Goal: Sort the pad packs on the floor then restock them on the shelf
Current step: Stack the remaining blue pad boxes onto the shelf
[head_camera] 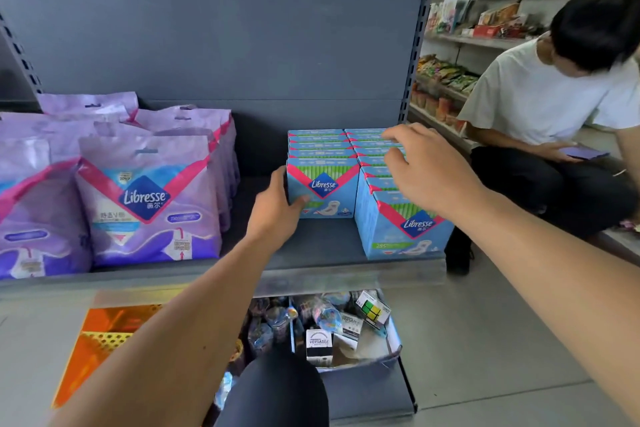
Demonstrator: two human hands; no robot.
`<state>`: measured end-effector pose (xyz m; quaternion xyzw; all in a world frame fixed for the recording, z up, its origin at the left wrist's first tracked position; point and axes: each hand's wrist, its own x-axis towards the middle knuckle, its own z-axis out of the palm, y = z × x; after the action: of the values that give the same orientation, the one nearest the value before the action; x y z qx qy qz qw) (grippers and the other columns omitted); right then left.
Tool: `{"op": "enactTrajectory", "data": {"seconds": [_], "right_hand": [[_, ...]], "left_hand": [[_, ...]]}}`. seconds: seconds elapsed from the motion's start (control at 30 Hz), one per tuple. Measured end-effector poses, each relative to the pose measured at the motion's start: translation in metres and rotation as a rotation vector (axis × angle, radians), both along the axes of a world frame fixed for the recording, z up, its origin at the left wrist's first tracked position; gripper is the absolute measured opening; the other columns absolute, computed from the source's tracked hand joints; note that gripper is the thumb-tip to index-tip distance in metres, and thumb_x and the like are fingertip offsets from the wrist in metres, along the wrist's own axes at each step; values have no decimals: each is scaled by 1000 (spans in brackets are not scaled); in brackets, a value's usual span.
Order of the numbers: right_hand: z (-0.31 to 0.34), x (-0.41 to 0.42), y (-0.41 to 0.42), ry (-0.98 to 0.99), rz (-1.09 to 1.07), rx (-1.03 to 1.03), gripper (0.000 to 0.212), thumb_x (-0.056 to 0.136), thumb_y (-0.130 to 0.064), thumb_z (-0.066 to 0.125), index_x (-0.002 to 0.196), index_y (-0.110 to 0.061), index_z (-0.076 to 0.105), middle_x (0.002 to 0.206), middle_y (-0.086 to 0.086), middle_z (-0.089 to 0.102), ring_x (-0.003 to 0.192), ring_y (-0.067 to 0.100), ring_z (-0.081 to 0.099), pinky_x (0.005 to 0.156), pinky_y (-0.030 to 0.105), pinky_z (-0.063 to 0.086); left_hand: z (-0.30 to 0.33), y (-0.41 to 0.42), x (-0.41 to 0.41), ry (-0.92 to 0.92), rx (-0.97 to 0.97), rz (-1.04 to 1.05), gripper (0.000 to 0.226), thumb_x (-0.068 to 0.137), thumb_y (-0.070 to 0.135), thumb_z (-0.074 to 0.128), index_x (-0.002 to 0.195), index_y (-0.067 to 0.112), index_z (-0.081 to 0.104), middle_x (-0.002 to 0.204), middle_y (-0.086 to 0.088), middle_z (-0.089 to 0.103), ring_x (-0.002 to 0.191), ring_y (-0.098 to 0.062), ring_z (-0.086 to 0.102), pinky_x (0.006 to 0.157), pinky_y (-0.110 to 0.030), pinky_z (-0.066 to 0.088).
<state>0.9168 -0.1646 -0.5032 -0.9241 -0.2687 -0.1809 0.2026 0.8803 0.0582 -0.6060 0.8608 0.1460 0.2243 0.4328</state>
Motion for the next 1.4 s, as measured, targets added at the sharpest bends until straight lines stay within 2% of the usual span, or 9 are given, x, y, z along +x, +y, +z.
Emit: {"op": "enactTrajectory", "data": {"seconds": [0.13, 0.37, 0.6, 0.7, 0.83, 0.93, 1.07, 1.27, 1.4], "right_hand": [[-5, 3, 2, 20, 17, -42, 39, 100, -27, 35, 134, -18, 50, 140, 1, 50, 127, 22, 44, 99, 41, 42], [-6, 2, 4, 33, 43, -110, 43, 100, -29, 34, 138, -16, 49, 143, 3, 49, 131, 24, 43, 105, 40, 40], [-4, -6, 4, 41, 48, -167, 44, 99, -29, 34, 139, -18, 48, 142, 3, 49, 129, 24, 45, 102, 43, 43], [-6, -6, 4, 48, 44, -188, 43, 98, -31, 33, 135, -17, 51, 135, 7, 54, 124, 27, 49, 99, 46, 45], [-6, -9, 3, 49, 51, -209, 46, 97, -33, 32, 139, -19, 47, 139, 5, 52, 128, 26, 46, 100, 47, 44], [-3, -17, -1, 29, 56, -220, 46, 97, -32, 34, 139, -19, 47, 138, 4, 52, 128, 26, 46, 100, 48, 44], [2, -35, -11, -7, 41, -256, 43, 95, -31, 34, 130, -16, 53, 131, 6, 56, 124, 26, 48, 96, 47, 46], [4, -74, -49, -33, -55, -318, 43, 98, -33, 35, 138, -22, 46, 139, 2, 49, 128, 25, 44, 94, 40, 42], [2, -104, -104, -12, -151, -311, 43, 99, -34, 36, 139, -24, 44, 140, 1, 47, 128, 25, 43, 90, 39, 41]], "left_hand": [[-3, -3, 2, 60, 31, 40, 44, 94, 33, 59, 133, 19, 44, 122, -4, 63, 93, -19, 61, 70, -30, 51], [3, -8, -1, 135, 44, 48, 37, 95, 35, 57, 125, 16, 48, 118, -3, 62, 85, -13, 57, 52, -21, 43], [6, -15, -5, 176, 34, 60, 35, 95, 32, 57, 122, 13, 46, 120, -7, 61, 96, -21, 61, 69, -32, 52], [10, -17, -8, 196, 51, 67, 38, 94, 30, 58, 124, 12, 44, 120, -8, 60, 94, -22, 61, 69, -33, 52], [19, -16, -20, 164, 116, 102, 57, 91, 23, 56, 141, 9, 32, 131, -13, 53, 109, -30, 58, 81, -39, 53], [29, -18, -32, 23, 257, 138, 60, 92, 28, 56, 145, 14, 32, 143, -7, 44, 127, -26, 44, 95, -40, 46], [52, -36, -50, -144, 552, 108, 46, 95, 33, 52, 137, 15, 47, 140, -4, 49, 130, -26, 40, 102, -38, 39], [86, -103, -73, -18, 810, -126, 45, 97, 41, 42, 137, 19, 46, 138, -2, 50, 128, -25, 42, 100, -39, 38], [103, -162, -90, -8, 916, -235, 45, 98, 42, 39, 136, 18, 45, 136, -6, 50, 128, -28, 42, 100, -42, 38]]}}
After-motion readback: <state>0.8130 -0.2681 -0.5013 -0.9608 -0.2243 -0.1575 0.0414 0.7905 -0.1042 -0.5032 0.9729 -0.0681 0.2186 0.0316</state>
